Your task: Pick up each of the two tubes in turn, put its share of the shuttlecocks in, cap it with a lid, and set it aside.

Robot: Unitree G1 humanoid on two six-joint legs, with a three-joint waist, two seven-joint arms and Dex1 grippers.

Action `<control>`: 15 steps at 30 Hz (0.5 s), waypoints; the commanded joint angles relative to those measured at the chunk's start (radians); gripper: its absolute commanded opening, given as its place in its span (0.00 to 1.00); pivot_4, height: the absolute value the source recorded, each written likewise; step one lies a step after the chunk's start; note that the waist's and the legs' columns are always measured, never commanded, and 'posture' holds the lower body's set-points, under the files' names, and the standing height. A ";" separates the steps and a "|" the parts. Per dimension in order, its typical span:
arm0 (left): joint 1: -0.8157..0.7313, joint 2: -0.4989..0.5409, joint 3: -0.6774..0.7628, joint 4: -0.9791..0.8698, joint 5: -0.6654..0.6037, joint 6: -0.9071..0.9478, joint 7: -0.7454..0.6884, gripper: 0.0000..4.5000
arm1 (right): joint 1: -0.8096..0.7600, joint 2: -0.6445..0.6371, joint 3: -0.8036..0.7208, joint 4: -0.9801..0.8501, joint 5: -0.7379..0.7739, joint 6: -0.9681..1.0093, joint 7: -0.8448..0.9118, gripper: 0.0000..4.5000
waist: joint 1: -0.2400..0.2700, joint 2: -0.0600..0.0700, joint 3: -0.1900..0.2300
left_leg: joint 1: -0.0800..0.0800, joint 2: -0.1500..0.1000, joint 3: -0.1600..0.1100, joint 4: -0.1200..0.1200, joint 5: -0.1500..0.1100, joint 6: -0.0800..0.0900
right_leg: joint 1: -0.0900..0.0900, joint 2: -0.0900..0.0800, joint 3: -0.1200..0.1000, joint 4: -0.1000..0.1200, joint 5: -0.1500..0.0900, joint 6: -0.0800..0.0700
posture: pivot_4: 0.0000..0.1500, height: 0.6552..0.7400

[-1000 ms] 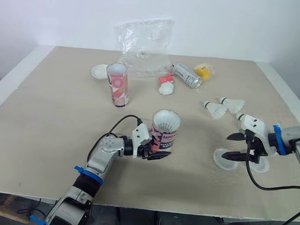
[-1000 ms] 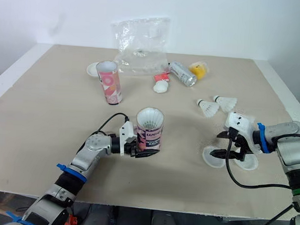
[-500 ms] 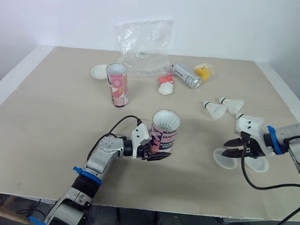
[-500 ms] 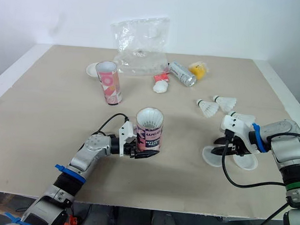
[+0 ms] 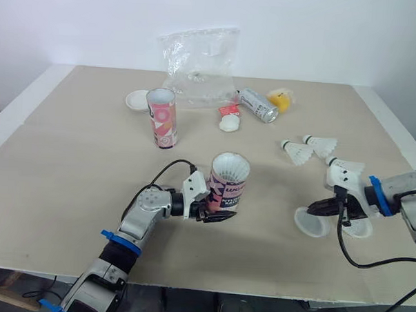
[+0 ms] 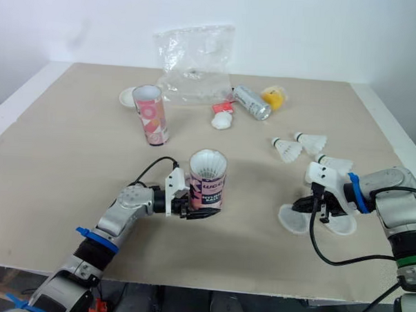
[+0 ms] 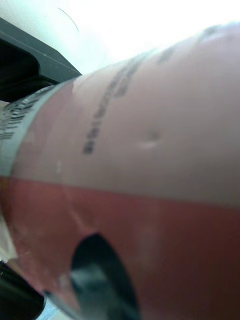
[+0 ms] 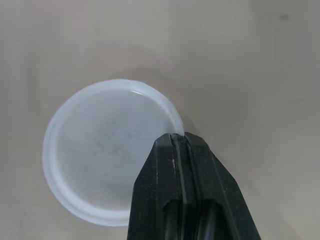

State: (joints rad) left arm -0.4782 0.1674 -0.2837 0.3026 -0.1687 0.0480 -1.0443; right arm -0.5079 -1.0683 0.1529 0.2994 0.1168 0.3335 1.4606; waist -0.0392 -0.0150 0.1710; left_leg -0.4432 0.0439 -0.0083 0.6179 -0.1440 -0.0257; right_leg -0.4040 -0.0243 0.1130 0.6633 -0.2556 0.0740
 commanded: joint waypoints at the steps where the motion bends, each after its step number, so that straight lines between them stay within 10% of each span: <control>1: 0.014 0.027 -0.061 0.024 0.019 0.052 -0.063 0.74 | -0.029 -0.048 -0.068 -0.157 0.087 0.084 0.060 0.01 | -0.003 0.000 0.000 | 0.000 0.000 0.000 0.000 0.000 0.000 | 0.000 0.000 0.000 0.000 0.000 0.000 | 1.00 1.00; 15: -0.003 0.049 -0.117 0.024 0.029 0.093 -0.144 0.74 | -0.538 0.027 0.010 -0.392 0.212 0.290 0.123 0.01 | -0.005 0.004 -0.005 | 0.000 0.001 -0.001 -0.001 -0.009 -0.004 | 0.000 0.000 -0.002 0.000 -0.006 0.000 | 1.00 1.00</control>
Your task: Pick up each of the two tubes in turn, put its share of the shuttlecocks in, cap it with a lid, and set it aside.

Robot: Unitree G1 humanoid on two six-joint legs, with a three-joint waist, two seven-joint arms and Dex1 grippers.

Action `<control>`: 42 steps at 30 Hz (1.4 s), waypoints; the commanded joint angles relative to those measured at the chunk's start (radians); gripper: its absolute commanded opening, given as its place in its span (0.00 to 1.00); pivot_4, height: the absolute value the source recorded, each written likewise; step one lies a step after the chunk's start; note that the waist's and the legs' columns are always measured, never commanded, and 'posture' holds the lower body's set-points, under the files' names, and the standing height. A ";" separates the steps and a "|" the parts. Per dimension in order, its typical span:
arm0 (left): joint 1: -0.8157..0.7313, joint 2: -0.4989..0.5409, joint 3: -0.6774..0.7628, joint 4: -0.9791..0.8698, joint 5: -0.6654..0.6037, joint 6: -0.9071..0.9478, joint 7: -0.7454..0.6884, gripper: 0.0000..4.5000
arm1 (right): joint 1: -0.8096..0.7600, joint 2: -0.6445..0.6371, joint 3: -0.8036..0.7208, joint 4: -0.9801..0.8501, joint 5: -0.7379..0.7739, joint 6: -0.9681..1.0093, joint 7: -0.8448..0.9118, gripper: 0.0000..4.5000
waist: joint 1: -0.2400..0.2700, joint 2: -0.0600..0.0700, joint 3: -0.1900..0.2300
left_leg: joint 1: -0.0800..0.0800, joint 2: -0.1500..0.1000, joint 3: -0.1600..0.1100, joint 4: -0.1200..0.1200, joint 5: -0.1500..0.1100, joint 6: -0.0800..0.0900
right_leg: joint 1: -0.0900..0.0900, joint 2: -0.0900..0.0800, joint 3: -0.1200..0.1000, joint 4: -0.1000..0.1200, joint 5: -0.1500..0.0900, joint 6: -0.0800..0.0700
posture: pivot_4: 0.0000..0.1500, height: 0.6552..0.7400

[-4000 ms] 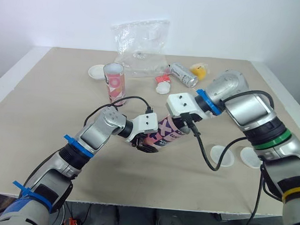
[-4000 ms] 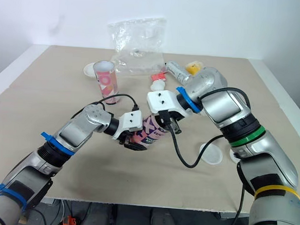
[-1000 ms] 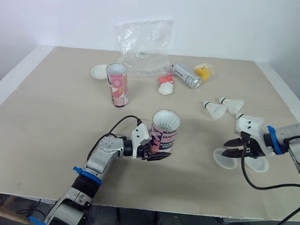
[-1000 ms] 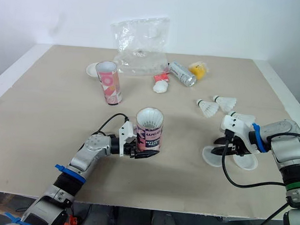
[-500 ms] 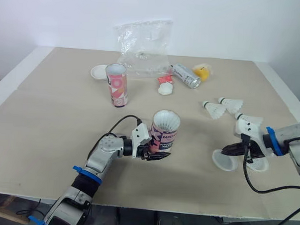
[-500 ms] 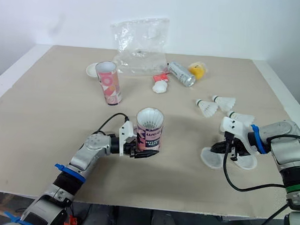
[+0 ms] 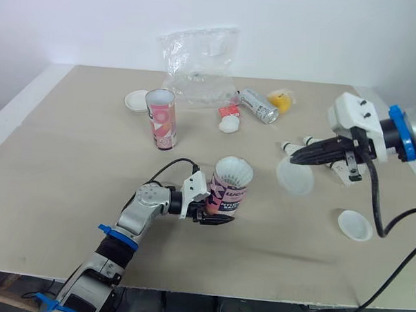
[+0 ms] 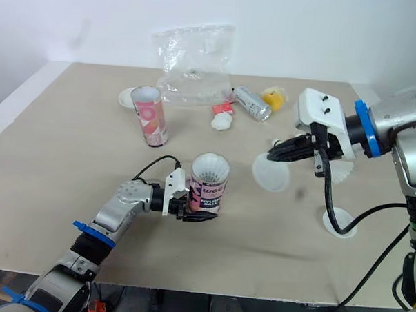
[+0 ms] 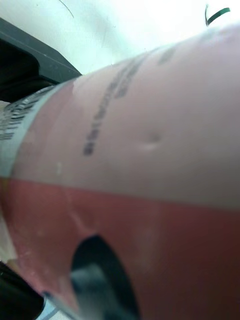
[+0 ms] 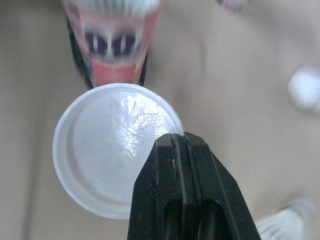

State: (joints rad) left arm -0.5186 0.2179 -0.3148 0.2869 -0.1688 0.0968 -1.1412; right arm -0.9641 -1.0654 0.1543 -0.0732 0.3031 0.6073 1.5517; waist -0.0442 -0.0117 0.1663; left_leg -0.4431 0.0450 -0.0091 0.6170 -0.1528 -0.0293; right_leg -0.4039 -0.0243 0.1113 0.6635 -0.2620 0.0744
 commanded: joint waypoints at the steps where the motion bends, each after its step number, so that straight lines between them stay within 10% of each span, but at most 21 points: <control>1: 0.038 0.000 -0.092 0.039 0.033 0.043 -0.051 0.74 | -0.108 0.040 0.019 -0.015 0.033 0.022 0.039 0.01 | 0.004 0.000 0.000 | 0.000 0.000 0.000 0.000 0.000 0.000 | 0.000 0.000 0.000 0.000 0.000 0.000 | 1.00 1.00; 42: 0.047 -0.011 -0.085 0.044 0.046 0.042 -0.003 0.74 | -0.255 0.209 0.324 0.120 -0.045 -0.243 0.063 0.01 | 0.021 0.000 -0.001 | 0.002 0.000 -0.003 0.003 -0.008 0.002 | 0.004 0.001 -0.002 0.003 -0.005 -0.006 | 1.00 1.00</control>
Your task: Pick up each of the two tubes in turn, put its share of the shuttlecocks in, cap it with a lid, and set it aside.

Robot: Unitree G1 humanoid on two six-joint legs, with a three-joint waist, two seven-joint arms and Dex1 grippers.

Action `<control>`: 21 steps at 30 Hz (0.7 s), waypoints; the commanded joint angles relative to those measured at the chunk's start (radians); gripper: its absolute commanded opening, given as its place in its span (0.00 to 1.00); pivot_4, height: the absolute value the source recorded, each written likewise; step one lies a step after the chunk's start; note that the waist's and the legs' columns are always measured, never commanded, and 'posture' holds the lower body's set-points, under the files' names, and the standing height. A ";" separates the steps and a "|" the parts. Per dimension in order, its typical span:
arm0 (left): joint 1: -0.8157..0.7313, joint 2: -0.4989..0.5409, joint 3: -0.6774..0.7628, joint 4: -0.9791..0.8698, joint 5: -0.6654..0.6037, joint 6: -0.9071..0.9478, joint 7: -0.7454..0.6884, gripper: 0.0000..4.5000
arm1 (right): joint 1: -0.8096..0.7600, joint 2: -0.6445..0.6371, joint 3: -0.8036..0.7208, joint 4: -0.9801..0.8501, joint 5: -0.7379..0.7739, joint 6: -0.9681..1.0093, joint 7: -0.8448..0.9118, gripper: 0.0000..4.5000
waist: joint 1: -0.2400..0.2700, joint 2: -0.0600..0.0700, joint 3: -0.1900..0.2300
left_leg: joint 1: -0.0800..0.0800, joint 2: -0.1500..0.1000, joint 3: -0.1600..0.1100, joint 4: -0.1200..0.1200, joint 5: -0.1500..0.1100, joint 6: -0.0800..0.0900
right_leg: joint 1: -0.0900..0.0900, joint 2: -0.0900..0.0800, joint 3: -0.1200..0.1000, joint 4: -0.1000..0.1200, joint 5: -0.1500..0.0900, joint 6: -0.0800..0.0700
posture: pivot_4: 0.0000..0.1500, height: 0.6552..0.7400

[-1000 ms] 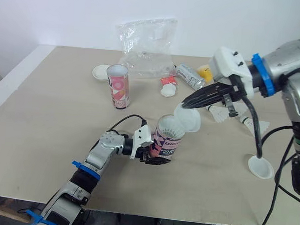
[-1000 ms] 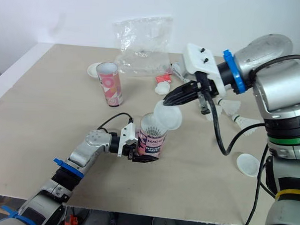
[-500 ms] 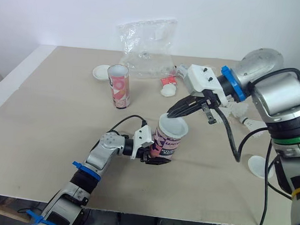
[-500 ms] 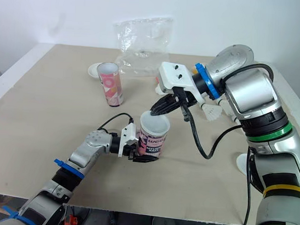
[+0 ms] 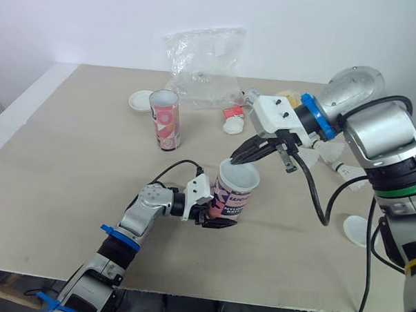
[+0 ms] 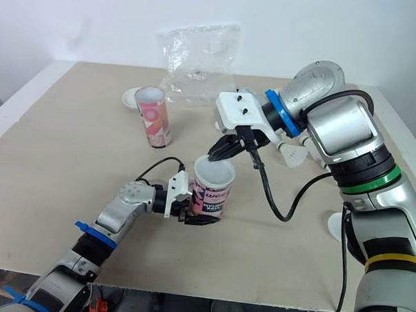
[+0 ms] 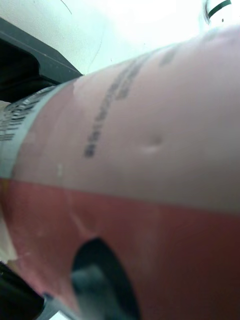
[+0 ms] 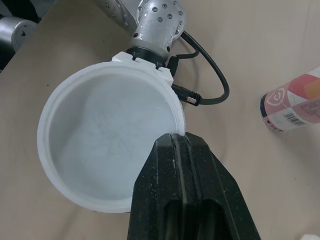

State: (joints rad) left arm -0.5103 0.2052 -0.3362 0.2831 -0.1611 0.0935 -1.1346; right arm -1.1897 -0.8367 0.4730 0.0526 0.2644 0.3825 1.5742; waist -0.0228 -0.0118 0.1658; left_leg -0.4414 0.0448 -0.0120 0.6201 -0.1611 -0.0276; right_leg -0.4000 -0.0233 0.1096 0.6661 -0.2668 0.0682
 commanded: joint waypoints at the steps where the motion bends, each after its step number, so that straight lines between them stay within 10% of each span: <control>1: 0.038 0.002 -0.063 0.048 0.038 0.046 -0.010 0.74 | -0.030 -0.022 0.006 -0.008 -0.006 -0.018 0.040 0.01 | 0.000 0.000 0.000 | 0.000 0.000 0.000 0.000 0.000 0.000 | 0.000 0.000 0.000 0.000 0.000 0.000 | 1.00 1.00; 12: 0.035 0.004 -0.060 0.051 0.038 0.053 -0.007 0.74 | -0.040 -0.040 0.026 -0.028 0.008 0.005 0.040 0.01 | 0.000 0.000 0.000 | 0.000 0.000 0.000 0.000 0.000 0.000 | 0.000 0.000 0.000 0.000 0.000 0.000 | 1.00 1.00; 18: 0.036 0.005 -0.061 0.049 0.038 0.057 -0.004 0.74 | -0.035 -0.035 0.016 -0.015 0.001 -0.004 0.040 0.46 | 0.000 0.000 0.000 | 0.000 0.000 0.000 0.000 0.000 0.000 | 0.000 0.000 0.000 0.000 0.000 0.000 | 1.00 1.00; 21: 0.040 0.007 -0.061 0.047 0.038 0.058 -0.002 0.74 | -0.033 -0.031 -0.006 -0.010 0.012 0.012 0.040 0.46 | 0.000 0.000 0.000 | 0.000 0.000 0.000 0.000 0.000 0.000 | 0.000 0.000 0.000 0.000 0.000 0.000 | 1.00 1.00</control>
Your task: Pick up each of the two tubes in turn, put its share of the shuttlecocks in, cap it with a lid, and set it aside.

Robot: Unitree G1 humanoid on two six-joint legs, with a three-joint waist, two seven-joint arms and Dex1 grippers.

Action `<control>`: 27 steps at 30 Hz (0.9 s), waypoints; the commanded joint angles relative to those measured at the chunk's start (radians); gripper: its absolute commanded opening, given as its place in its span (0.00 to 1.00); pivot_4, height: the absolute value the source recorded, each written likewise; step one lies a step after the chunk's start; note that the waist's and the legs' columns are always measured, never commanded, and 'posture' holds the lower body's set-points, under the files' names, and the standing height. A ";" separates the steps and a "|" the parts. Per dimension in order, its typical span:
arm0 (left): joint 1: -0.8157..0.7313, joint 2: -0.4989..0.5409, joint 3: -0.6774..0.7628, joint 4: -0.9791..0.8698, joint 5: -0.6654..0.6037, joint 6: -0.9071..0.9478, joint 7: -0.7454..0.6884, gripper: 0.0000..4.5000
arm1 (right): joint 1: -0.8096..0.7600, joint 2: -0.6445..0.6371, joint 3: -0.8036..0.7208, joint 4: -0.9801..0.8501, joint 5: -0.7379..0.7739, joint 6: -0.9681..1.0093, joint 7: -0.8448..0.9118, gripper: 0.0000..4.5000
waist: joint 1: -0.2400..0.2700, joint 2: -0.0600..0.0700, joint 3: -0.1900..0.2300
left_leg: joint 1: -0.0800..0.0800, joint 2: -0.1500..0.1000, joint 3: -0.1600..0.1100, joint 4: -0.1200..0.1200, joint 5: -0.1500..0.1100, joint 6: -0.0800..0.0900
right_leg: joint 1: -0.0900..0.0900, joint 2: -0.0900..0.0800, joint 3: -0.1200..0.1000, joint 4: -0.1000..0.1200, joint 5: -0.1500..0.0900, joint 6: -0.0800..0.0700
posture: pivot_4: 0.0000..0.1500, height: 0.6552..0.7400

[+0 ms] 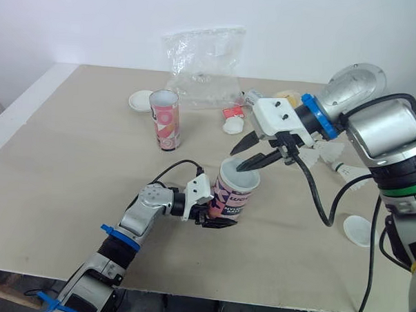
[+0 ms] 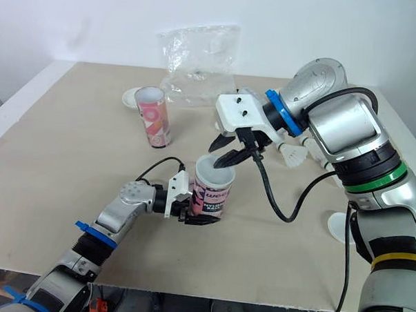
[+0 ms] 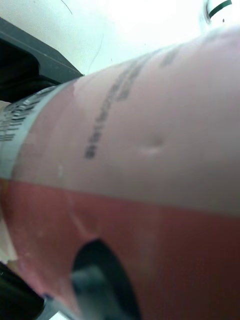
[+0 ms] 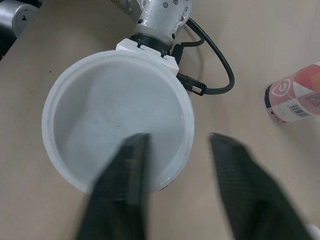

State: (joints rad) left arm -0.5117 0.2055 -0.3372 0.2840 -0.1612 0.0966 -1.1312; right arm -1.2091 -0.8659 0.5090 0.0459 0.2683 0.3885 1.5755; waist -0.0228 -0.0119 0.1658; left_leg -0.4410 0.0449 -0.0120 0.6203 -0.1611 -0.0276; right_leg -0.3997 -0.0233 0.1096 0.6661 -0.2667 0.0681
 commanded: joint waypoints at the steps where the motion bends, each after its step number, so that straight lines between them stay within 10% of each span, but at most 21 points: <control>1: 0.042 0.008 -0.060 0.046 0.039 0.056 -0.006 0.74 | -0.014 0.005 -0.059 0.000 0.020 0.018 0.039 0.46 | 0.000 0.000 0.000 | 0.000 0.000 0.000 0.000 0.000 0.000 | 0.000 0.000 0.000 0.000 0.000 0.000 | 1.00 1.00; 14: 0.042 0.015 -0.051 0.049 0.036 0.050 0.003 0.74 | 0.077 0.064 -0.422 -0.011 0.301 0.406 -0.149 0.46 | 0.000 -0.001 -0.001 | 0.000 0.000 -0.001 0.001 0.000 0.000 | 0.001 0.000 -0.001 0.000 0.001 -0.001 | 1.00 1.00; 20: 0.042 0.013 -0.046 0.049 0.028 0.052 0.002 0.74 | 0.278 0.036 -0.458 -0.216 0.357 0.452 -0.205 0.01 | -0.001 -0.001 -0.001 | 0.000 0.000 -0.002 0.001 0.000 0.000 | 0.002 0.001 -0.001 0.000 0.001 0.000 | 1.00 1.00; 27: 0.043 0.014 -0.052 0.049 0.030 0.051 0.003 0.74 | 0.329 0.044 -0.416 -0.278 0.328 0.423 -0.244 0.01 | -0.001 -0.001 -0.001 | 0.001 0.001 -0.002 0.001 0.000 0.000 | 0.002 0.001 -0.001 0.000 -0.001 0.003 | 1.00 1.00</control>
State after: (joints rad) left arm -0.5081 0.2076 -0.3385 0.2852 -0.1653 0.0974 -1.1169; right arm -0.8758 -0.8121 0.0889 -0.1987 0.6018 0.8301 1.3337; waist -0.0241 -0.0131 0.1645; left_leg -0.4399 0.0455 -0.0136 0.6215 -0.1610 -0.0275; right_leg -0.3976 -0.0222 0.1085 0.6665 -0.2673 0.0705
